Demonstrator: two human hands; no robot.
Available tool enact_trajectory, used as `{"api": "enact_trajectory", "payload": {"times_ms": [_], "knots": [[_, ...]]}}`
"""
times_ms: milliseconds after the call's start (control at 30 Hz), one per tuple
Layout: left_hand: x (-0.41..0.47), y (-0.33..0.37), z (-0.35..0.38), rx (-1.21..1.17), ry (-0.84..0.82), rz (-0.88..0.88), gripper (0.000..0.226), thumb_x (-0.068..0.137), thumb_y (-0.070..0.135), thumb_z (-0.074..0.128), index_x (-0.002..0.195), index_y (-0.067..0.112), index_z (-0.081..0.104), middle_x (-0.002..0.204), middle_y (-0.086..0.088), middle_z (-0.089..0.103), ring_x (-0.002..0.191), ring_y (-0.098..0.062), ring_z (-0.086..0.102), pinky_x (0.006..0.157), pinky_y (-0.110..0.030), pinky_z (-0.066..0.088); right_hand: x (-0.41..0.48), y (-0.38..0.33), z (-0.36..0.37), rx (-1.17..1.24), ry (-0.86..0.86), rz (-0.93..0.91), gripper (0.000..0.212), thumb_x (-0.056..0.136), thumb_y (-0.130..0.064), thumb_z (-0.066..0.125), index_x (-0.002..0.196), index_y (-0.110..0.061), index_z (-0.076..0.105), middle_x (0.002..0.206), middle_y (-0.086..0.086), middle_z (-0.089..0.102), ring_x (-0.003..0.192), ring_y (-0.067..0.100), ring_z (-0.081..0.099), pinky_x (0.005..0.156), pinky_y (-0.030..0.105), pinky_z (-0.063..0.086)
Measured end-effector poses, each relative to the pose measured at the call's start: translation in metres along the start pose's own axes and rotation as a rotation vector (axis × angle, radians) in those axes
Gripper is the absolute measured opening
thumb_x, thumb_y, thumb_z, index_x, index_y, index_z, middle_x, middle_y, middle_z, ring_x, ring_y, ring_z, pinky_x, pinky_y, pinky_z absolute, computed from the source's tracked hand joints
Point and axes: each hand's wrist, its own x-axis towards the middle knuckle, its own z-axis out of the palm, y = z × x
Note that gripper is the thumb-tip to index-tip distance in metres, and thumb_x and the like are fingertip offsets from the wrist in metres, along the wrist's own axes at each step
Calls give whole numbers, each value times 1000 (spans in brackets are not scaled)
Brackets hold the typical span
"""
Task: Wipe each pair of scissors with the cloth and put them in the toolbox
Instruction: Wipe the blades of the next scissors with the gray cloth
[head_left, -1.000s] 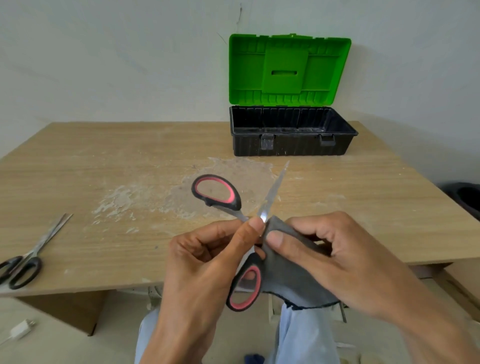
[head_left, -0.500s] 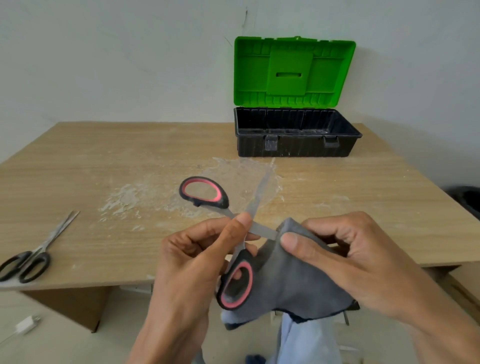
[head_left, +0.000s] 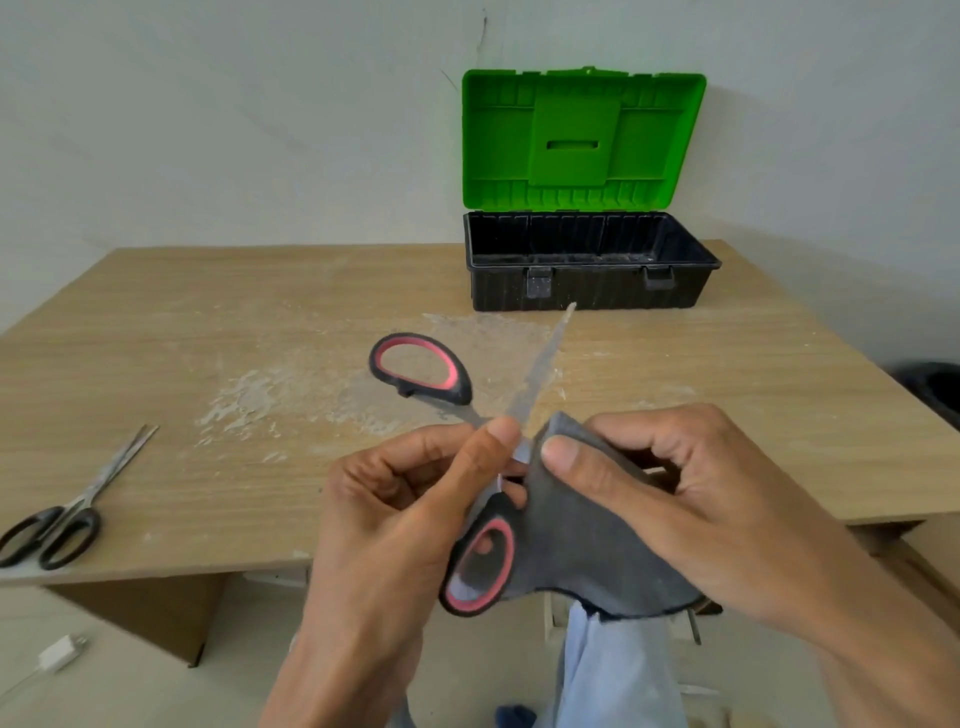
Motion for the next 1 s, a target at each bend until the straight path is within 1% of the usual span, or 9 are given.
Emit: {"api": "enact_trajectory", "payload": {"times_ms": [67, 167, 300, 400, 567, 700, 767, 900, 1000], "knots": [[1, 2, -7, -24, 25, -40, 24, 60, 33, 78, 62, 9, 76, 63, -11, 71, 49, -16, 62, 49, -26, 50, -2, 4, -3, 10, -19, 51, 62, 92, -70, 56, 67, -14, 67, 59, 8, 57, 53, 27, 54, 49, 34, 38], [1, 5, -18, -2, 52, -57, 26, 62, 37, 75, 64, 11, 77, 58, -8, 67, 43, -10, 55, 43, -22, 41, -9, 7, -12, 102, -29, 117, 53, 93, -63, 62, 68, -18, 74, 59, 6, 60, 53, 27, 56, 49, 28, 39], [2, 6, -22, -21, 56, -37, 25, 65, 35, 74, 64, 10, 77, 57, -7, 66, 41, -9, 52, 41, -18, 40, -15, 11, -23, 155, -32, 159, 69, 89, -67, 63, 84, 1, 74, 75, 33, 58, 67, 51, 58, 58, 57, 45], [1, 7, -19, -9, 51, 1, 26, 63, 36, 75, 63, 11, 76, 58, -8, 67, 44, -10, 55, 43, -17, 41, -17, 9, -28, 152, -41, 178, 70, 89, -70, 64, 92, -2, 79, 82, 36, 64, 74, 56, 62, 63, 67, 48], [-1, 9, -17, 29, 42, 76, 22, 65, 32, 76, 67, 10, 78, 64, -9, 73, 49, -12, 63, 44, -18, 46, -14, 1, -25, 91, -48, 135, 46, 89, -70, 57, 95, -33, 84, 80, 6, 79, 73, 32, 75, 64, 58, 57], [-3, 8, -12, 95, 17, 146, 18, 66, 28, 76, 64, 11, 79, 63, -11, 74, 51, -14, 67, 48, -17, 50, -11, -2, -24, 60, -34, 118, 51, 88, -72, 56, 86, -30, 83, 64, 1, 69, 56, 27, 62, 51, 42, 45], [-5, 5, -7, 119, -14, 163, 18, 68, 28, 76, 63, 11, 78, 62, -12, 73, 52, -15, 67, 49, -19, 51, -8, -6, -19, 60, -13, 81, 48, 90, -69, 55, 87, -30, 83, 66, 2, 70, 58, 25, 65, 52, 38, 47], [-6, -1, 1, 55, -39, 92, 19, 66, 29, 77, 62, 10, 76, 61, -13, 71, 51, -19, 62, 48, -25, 49, -1, -9, -1, 40, -62, 43, 54, 97, -67, 51, 88, -23, 80, 74, 6, 73, 68, 35, 66, 61, 49, 52], [-2, -3, -5, -43, -2, 10, 23, 65, 29, 78, 63, 6, 75, 63, -15, 70, 55, -22, 64, 54, -27, 52, -1, -4, -2, 22, -171, 70, 56, 96, -69, 56, 91, -16, 75, 71, 12, 66, 63, 34, 60, 57, 44, 46]]}}
